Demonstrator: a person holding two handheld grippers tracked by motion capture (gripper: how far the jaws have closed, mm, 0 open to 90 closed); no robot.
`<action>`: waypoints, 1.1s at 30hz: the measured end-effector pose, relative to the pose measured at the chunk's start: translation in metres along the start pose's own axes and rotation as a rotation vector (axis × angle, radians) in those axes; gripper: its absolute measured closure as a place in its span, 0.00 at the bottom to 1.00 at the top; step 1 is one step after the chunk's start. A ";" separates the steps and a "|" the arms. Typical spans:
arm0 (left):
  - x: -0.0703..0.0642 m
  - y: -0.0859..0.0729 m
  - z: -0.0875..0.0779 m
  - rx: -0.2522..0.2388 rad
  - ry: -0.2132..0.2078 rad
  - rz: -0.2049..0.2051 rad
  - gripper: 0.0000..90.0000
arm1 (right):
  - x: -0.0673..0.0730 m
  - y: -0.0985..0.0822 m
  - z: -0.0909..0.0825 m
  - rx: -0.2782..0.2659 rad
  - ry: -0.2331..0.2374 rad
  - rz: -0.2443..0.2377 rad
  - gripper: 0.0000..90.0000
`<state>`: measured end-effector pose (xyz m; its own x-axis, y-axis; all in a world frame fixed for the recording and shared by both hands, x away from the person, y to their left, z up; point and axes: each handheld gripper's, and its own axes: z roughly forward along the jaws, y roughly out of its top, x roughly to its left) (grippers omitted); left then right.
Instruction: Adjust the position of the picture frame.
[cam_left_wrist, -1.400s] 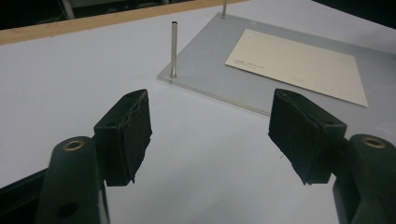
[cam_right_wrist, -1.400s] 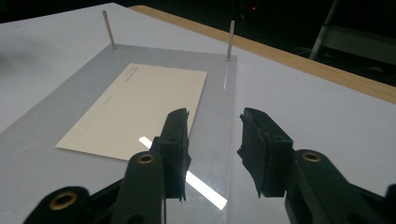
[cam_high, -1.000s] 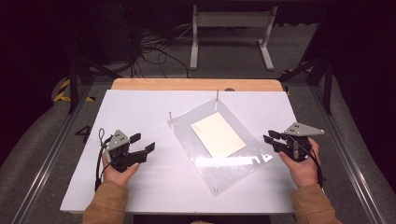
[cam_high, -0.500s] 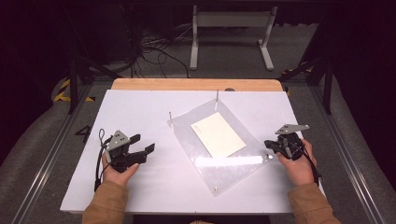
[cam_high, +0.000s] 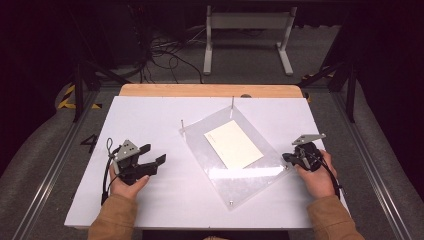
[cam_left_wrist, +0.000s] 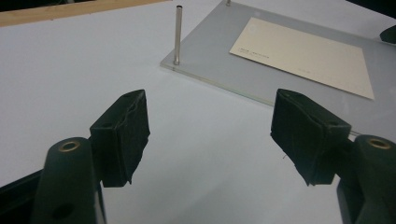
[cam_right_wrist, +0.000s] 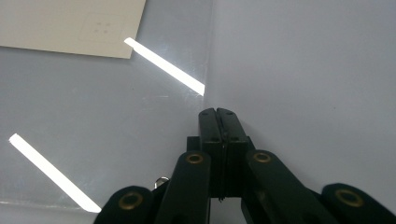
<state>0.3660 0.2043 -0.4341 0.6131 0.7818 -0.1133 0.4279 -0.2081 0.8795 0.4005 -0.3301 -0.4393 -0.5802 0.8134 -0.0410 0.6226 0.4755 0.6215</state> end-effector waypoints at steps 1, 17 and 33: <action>0.000 0.000 0.000 -0.001 -0.001 0.000 0.31 | 0.000 0.000 0.000 0.000 0.002 -0.005 1.00; 0.001 0.000 0.000 -0.003 0.002 -0.004 0.31 | 0.031 0.005 0.002 0.031 0.142 -0.068 1.00; -0.001 0.002 0.005 0.006 -0.004 -0.004 0.31 | 0.091 0.018 0.019 -0.006 0.369 -0.183 1.00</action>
<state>0.3697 0.2005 -0.4343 0.6140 0.7804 -0.1182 0.4338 -0.2085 0.8766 0.3687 -0.2410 -0.4469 -0.8310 0.5405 0.1317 0.4896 0.5981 0.6345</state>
